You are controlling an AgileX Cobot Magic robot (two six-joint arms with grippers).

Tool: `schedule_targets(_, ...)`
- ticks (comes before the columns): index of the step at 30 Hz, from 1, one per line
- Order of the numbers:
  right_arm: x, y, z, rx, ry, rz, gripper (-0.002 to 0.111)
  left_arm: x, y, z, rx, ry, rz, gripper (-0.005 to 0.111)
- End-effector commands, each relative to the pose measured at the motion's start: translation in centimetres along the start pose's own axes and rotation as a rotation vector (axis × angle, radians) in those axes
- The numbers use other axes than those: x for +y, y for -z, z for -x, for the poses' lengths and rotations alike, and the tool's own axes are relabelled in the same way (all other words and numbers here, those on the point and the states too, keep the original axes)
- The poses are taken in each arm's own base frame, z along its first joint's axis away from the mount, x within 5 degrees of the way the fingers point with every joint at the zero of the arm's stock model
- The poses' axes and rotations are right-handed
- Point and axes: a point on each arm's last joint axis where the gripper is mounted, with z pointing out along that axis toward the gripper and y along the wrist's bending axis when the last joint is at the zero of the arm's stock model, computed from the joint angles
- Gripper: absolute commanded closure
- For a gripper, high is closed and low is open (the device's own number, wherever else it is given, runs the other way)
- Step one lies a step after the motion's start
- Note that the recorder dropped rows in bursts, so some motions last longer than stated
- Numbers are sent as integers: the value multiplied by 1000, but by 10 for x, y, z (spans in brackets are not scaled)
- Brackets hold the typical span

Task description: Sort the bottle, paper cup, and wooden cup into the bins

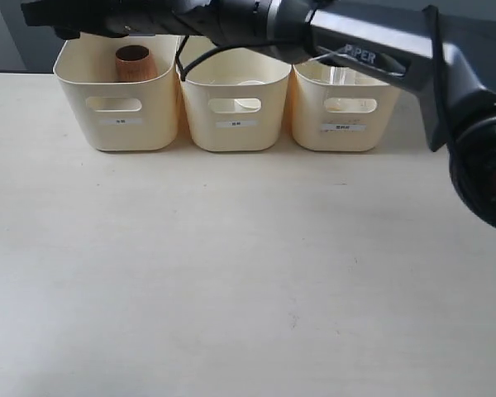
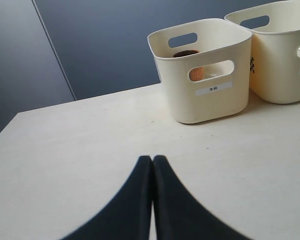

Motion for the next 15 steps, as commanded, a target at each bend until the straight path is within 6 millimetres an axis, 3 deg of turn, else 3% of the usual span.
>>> schedule_targets(1,10,23,21,51,92,60,45,0,0,0,-9,1,-2,107)
schedule_targets(7,17,46,38,108,73,59,45,0,0,0,-9,1,-2,107)
schedule_targets(15,18,93,63,234,152,-63,45,0,0,0,-9,1,-2,107)
